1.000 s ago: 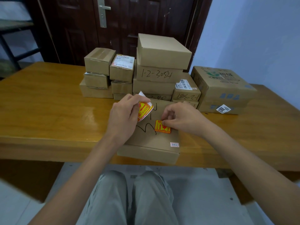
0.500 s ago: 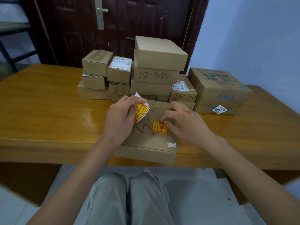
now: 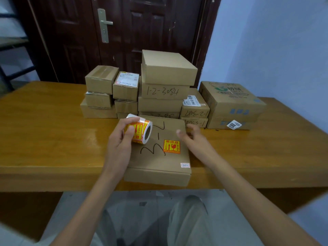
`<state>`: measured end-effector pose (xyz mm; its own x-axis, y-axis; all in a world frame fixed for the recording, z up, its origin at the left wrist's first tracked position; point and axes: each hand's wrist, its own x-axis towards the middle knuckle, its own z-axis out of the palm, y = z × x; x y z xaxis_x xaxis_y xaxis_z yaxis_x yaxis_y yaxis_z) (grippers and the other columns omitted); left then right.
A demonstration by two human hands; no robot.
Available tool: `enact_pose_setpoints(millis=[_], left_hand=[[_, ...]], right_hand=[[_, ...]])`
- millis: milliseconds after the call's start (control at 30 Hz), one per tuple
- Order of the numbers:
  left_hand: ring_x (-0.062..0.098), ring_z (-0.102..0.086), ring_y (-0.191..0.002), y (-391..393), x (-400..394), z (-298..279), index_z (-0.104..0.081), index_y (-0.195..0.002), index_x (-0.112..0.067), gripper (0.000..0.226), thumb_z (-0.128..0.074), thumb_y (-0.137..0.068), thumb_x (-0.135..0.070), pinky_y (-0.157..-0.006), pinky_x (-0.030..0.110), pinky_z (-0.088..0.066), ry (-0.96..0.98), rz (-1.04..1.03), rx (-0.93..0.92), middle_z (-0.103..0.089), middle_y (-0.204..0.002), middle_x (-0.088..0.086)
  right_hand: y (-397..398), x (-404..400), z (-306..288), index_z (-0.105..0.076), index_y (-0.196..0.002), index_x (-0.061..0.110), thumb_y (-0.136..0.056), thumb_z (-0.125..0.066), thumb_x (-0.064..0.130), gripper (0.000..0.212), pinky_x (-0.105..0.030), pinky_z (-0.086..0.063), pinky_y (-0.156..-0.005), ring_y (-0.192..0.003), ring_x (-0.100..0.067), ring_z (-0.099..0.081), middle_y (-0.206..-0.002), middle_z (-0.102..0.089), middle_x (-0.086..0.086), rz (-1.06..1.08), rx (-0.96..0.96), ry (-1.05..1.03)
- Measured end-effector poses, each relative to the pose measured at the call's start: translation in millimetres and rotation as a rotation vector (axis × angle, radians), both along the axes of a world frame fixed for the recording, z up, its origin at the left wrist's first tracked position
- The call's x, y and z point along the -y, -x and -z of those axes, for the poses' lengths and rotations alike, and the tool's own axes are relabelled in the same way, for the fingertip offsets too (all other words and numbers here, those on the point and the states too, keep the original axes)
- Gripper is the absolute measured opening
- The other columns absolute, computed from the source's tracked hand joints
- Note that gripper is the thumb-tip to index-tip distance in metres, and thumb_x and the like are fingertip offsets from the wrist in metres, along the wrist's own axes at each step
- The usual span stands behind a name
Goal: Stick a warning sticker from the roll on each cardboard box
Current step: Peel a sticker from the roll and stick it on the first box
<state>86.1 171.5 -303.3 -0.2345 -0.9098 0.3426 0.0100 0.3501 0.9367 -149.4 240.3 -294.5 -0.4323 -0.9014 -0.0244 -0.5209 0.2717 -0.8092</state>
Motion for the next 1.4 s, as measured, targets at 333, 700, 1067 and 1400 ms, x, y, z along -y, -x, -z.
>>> enact_pose_setpoints(millis=[333, 700, 1067, 1400], left_hand=[[-0.005, -0.062, -0.107, 6, -11, -4, -0.063, -0.121, -0.040, 0.032, -0.060, -0.104, -0.013, -0.075, 0.013, -0.054, -0.024, 0.010, -0.085, -0.058, -0.123, -0.020], [0.009, -0.062, -0.112, 31, -31, 0, -0.065, -0.121, -0.042, 0.033, -0.063, -0.102, -0.015, -0.076, 0.013, -0.054, -0.063, 0.012, -0.153, -0.060, -0.129, -0.013], [-0.002, -0.067, -0.096, 121, -76, -43, -0.067, -0.114, -0.044, 0.034, -0.063, -0.102, -0.013, -0.074, 0.015, -0.055, -0.028, 0.218, -0.197, -0.066, -0.114, -0.018], [-0.002, -0.071, -0.101, 191, -111, -37, -0.056, -0.130, -0.047, 0.043, -0.067, -0.100, -0.019, -0.081, 0.017, -0.057, -0.082, 0.341, -0.135, -0.072, -0.117, -0.013]], right_hand=[[-16, 1, 1, -0.022, -0.163, 0.031, -0.092, -0.080, 0.045, 0.092, -0.031, -0.045, -0.107, -0.127, -0.012, -0.051, -0.147, -0.049, 0.008, -0.012, 0.199, 0.065], [3, -35, -2, -0.051, -0.143, 0.030, -0.107, -0.060, 0.029, 0.038, -0.027, -0.059, -0.058, -0.085, -0.014, -0.073, -0.121, -0.071, -0.005, 0.314, 0.790, 0.296], [72, -110, -24, -0.066, -0.126, 0.019, -0.108, -0.056, 0.029, 0.023, -0.032, -0.058, -0.062, -0.077, -0.023, -0.073, -0.098, -0.076, -0.012, 0.505, 0.786, 0.240], [138, -164, -16, -0.069, -0.125, 0.019, -0.108, -0.056, 0.030, 0.024, -0.031, -0.057, -0.061, -0.073, -0.021, -0.077, -0.089, -0.081, -0.006, 0.607, 0.690, 0.245]])
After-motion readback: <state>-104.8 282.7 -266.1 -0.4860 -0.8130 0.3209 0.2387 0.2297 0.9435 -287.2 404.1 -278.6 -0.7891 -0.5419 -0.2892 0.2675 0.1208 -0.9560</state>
